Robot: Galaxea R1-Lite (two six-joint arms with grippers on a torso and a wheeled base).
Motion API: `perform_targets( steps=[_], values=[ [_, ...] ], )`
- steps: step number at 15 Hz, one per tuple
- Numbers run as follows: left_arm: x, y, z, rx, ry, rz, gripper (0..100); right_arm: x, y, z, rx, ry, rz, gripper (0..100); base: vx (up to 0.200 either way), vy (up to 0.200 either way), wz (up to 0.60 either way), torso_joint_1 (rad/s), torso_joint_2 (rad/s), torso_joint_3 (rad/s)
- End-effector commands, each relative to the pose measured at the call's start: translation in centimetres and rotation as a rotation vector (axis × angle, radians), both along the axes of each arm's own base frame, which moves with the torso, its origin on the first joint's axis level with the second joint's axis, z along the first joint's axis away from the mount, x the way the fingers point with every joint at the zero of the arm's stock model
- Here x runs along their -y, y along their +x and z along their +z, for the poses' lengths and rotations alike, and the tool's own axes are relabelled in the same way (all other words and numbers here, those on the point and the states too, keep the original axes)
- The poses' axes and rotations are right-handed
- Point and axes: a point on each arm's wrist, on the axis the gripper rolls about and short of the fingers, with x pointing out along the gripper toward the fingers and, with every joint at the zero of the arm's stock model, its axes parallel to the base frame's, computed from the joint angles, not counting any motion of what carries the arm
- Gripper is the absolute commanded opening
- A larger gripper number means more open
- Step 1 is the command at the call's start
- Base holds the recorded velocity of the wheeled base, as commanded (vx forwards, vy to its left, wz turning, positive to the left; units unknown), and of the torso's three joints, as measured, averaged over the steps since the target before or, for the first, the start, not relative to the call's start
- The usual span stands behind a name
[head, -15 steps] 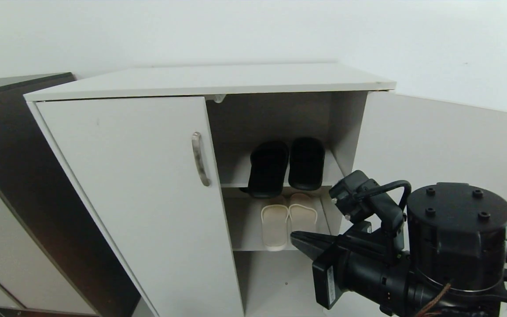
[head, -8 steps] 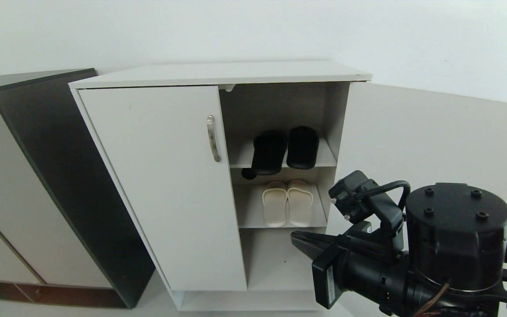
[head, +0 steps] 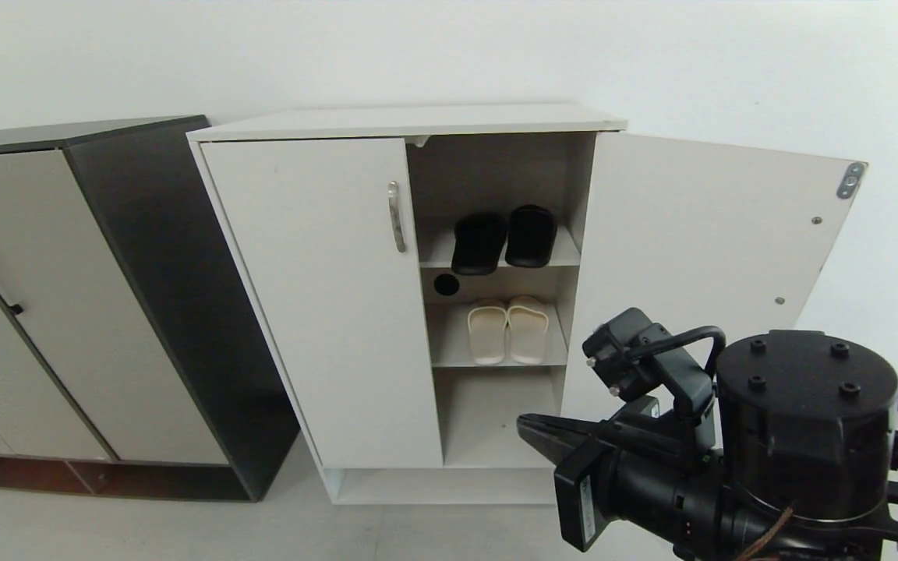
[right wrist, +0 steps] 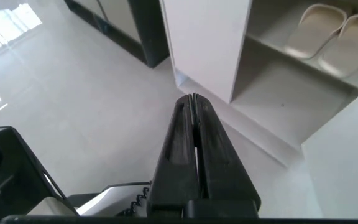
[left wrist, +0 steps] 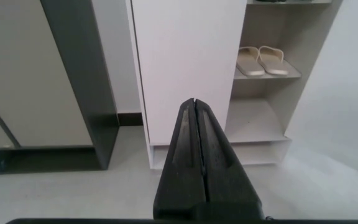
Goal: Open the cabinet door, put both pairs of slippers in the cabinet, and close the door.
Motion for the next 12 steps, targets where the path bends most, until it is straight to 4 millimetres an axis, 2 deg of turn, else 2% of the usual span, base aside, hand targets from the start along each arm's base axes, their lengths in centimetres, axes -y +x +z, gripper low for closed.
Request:
perform_targets(
  steps=[1, 5, 8, 12],
  values=[
    [0.0, 0.0, 0.0, -0.001, -0.001, 0.000, 0, -0.1, 0.0, -0.2, -0.003, -0.004, 0.001, 0, 0.000, 0.000, 0.00, 0.000, 0.00, 0.000],
    [0.0, 0.0, 0.0, -0.001, 0.000, 0.000, 0, -0.2, 0.1, -0.3, -0.013, -0.001, 0.008, 0, 0.000, 0.000, 0.00, 0.000, 0.00, 0.000],
    [0.0, 0.0, 0.0, -0.001, -0.001, 0.003, 0, -0.6, 0.9, -1.6, -0.006, -0.006, -0.010, 0, 0.000, 0.000, 0.00, 0.000, 0.00, 0.000],
    [0.0, 0.0, 0.0, -0.001, -0.001, 0.003, 0, -0.6, 0.9, -2.5, 0.033, -0.012, 0.002, 0, 0.000, 0.000, 0.00, 0.000, 0.00, 0.000]
  ],
)
